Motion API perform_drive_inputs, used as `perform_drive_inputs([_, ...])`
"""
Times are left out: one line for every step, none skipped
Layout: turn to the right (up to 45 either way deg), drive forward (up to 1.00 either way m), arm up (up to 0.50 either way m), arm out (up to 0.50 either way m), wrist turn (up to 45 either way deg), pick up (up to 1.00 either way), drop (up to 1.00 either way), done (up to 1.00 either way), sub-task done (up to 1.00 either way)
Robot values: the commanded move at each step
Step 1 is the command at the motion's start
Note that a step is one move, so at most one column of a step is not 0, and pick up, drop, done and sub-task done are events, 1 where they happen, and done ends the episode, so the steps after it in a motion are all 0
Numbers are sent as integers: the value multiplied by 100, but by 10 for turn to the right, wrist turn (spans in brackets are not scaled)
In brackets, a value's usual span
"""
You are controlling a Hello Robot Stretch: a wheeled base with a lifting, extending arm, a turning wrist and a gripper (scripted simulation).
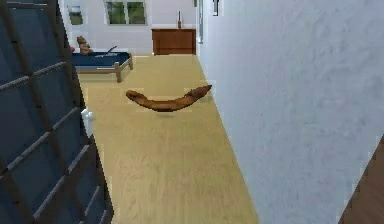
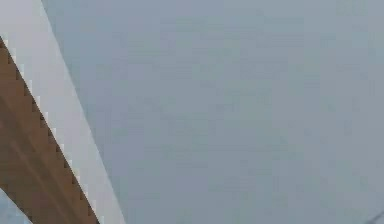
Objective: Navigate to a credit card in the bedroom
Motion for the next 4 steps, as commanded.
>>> perform_drive_inputs([0, 75, 0, 0, 0, 0, 0, 0, 0])
perform_drive_inputs([-60, 0, 0, 0, 0, 0, 0, 0, 0])
perform_drive_inputs([0, 60, 0, 0, 0, 0, 0, 0, 0])
perform_drive_inputs([-450, 0, 0, 0, 0, 0, 0, 0, 0])
